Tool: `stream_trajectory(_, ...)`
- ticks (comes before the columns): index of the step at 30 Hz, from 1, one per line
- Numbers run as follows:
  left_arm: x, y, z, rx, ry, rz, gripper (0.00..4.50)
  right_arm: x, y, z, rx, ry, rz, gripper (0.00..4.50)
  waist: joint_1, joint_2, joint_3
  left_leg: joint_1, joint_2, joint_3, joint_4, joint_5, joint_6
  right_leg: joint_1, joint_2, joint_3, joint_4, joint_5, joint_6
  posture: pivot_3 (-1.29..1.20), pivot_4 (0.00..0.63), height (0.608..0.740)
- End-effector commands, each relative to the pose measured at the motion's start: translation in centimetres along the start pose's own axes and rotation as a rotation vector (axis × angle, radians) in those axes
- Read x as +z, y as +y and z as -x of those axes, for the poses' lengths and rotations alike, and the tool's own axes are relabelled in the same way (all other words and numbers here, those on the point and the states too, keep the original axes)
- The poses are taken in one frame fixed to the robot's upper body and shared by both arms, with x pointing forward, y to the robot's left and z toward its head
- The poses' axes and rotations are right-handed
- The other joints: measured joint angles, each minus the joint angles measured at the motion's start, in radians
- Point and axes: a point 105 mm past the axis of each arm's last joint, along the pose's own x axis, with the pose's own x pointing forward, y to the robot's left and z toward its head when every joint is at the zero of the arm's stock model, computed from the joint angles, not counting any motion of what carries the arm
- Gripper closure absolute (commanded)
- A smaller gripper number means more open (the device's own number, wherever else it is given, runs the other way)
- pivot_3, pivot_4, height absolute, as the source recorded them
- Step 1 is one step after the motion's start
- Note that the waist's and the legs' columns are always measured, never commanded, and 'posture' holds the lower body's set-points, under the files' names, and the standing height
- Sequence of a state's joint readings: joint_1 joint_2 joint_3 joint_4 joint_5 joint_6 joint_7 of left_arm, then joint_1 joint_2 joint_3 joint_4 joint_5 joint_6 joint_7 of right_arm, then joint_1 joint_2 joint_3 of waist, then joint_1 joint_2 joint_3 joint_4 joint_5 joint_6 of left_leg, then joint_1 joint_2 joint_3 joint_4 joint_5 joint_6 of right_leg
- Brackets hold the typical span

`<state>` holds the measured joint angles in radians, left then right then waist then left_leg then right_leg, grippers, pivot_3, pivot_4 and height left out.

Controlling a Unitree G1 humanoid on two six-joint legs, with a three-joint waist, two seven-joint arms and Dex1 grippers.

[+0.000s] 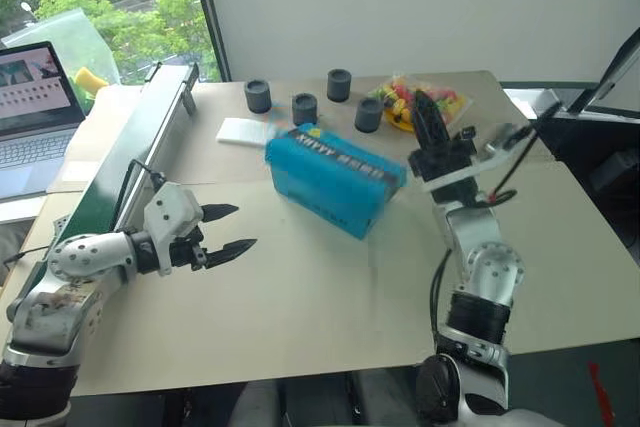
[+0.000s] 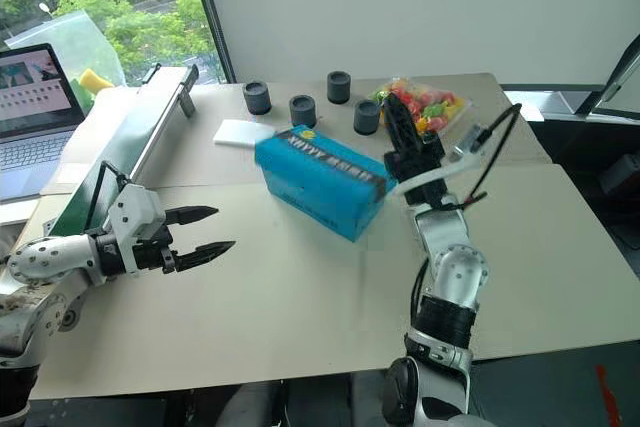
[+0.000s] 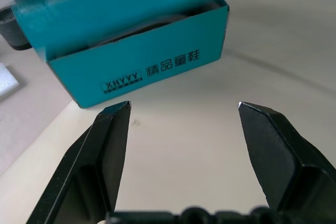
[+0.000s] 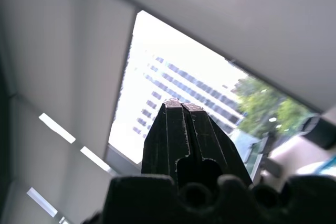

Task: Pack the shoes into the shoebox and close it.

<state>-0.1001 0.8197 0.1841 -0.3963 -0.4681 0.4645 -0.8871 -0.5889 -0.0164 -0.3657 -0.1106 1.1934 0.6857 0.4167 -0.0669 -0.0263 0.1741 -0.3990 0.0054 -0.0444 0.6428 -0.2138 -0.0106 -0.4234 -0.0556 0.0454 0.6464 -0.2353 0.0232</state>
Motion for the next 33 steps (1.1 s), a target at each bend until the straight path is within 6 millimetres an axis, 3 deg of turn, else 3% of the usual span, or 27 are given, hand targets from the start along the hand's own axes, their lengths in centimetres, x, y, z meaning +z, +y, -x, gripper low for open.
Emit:
stream_trajectory(1,0.9,0.3,0.6,0.040,-0.011,-0.034,1.03,-3.2,4.5,-0.9,0.263,0.274,0.108,4.46,0.005,0.000,0.000,0.000,-0.001,0.000,0.000,0.000,0.000,0.000,-0.001,0.000,0.000,0.000,0.000,0.00,0.150,0.736)
stream_trajectory(2,0.9,0.3,0.6,0.042,-0.012,-0.033,1.03,-3.7,4.6,-0.8,0.280,0.331,0.128,4.46,0.006,0.000,0.000,-0.001,-0.001,0.000,0.000,0.000,0.000,0.000,-0.001,0.000,0.000,0.000,0.000,0.00,0.150,0.736)
stream_trajectory(4,0.9,0.1,0.7,0.047,-0.014,-0.029,1.03,-3.6,3.0,-1.8,0.205,0.377,0.182,4.46,0.008,0.000,0.000,0.000,-0.001,0.000,0.000,0.000,0.000,0.000,-0.001,0.000,0.000,0.000,0.000,0.00,0.150,0.736)
stream_trajectory(7,0.7,-0.1,0.8,0.056,-0.011,-0.022,1.03,-4.4,-1.9,-3.3,-0.038,0.480,0.337,4.46,0.005,0.000,0.000,0.001,-0.003,0.001,0.002,0.000,0.000,0.001,-0.001,0.000,0.001,0.000,0.000,0.00,0.150,0.736)
stream_trajectory(12,0.5,-0.3,1.0,0.067,-0.007,-0.015,1.03,-5.6,-7.8,-5.7,-0.279,0.585,0.715,4.46,0.002,0.000,0.000,0.000,-0.003,0.002,0.001,0.000,0.000,-0.001,0.000,0.001,0.001,0.000,-0.001,0.00,0.150,0.736)
stream_trajectory(15,0.5,-0.3,1.0,0.073,-0.006,-0.014,1.03,-7.8,-10.7,-5.3,-0.351,0.700,0.833,4.46,-0.001,0.000,0.000,-0.003,-0.003,0.001,0.001,0.000,0.000,-0.004,-0.001,0.001,0.001,0.001,-0.001,0.00,0.150,0.736)
stream_trajectory(18,0.7,-0.3,1.1,0.084,-0.009,-0.015,1.03,-9.8,-13.3,-3.6,-0.414,0.827,0.914,4.46,-0.001,-0.001,0.000,-0.005,-0.004,0.001,0.001,0.000,0.000,-0.005,-0.002,0.000,0.001,0.001,-0.001,0.00,0.150,0.736)
stream_trajectory(25,0.5,0.1,1.4,0.123,0.001,-0.013,1.03,-13.6,-16.2,0.5,-0.504,1.025,0.918,4.46,-0.002,-0.003,-0.002,0.004,-0.004,-0.001,0.000,0.000,0.000,0.003,-0.003,0.000,0.001,0.001,-0.001,0.00,0.150,0.736)
stream_trajectory(31,1.1,0.7,1.4,0.182,-0.044,0.024,1.03,-14.3,-16.7,1.0,-0.536,1.010,0.926,4.46,-0.005,-0.004,-0.004,0.020,-0.004,-0.002,-0.002,0.000,-0.001,0.018,-0.002,0.000,0.000,0.000,-0.002,0.00,0.150,0.736)
stream_trajectory(33,1.3,1.3,1.5,0.244,-0.063,0.042,1.03,-12.9,-16.2,-0.5,-0.556,0.901,0.873,4.46,-0.004,-0.005,-0.004,0.023,-0.003,-0.002,-0.002,0.000,-0.001,0.021,-0.002,0.000,0.000,0.000,-0.002,0.00,0.150,0.736)
